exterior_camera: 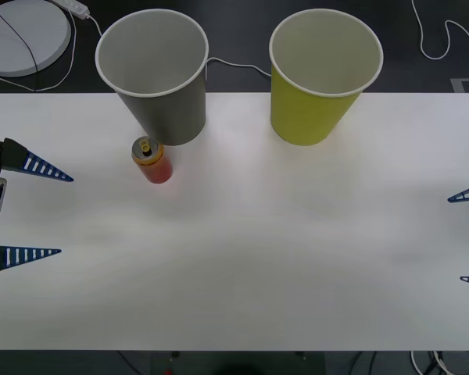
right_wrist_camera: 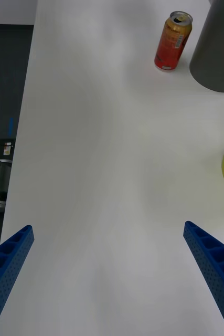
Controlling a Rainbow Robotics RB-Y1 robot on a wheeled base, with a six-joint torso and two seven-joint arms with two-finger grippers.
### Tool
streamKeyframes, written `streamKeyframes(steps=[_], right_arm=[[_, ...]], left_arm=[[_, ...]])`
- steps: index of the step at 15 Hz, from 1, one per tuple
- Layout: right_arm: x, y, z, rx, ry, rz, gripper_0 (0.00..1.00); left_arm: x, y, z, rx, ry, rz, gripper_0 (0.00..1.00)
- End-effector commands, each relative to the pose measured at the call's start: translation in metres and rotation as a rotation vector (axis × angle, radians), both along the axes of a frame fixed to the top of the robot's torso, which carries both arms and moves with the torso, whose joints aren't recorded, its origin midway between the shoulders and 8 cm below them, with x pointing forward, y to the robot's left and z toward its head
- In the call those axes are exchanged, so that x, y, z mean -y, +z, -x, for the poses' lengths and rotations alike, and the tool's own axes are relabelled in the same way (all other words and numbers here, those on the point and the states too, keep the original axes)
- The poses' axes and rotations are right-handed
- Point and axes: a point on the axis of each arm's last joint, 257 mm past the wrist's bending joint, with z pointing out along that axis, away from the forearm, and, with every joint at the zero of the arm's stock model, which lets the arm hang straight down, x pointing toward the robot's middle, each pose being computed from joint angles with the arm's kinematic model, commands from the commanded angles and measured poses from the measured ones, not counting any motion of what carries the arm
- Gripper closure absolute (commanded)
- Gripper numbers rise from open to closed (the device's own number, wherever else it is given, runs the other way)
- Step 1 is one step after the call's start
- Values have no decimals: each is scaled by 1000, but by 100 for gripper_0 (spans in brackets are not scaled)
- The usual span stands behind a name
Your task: Put the can into the green bin and the plastic bottle into the gray bin
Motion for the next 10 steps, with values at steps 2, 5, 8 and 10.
streamKeyframes(steps=[2,5,8,10], right_arm=[[0,0,0,0,0,0,0],[0,0,0,0,0,0,0],[0,0,0,0,0,0,0],[0,0,0,0,0,0,0]], left_arm=[[0,0,0,0,0,0,0],[-8,-21,10,-76,14,-10,0],[-13,-17,11,-101,21,0,0],[-10,-20,12,-146,44,71,0]])
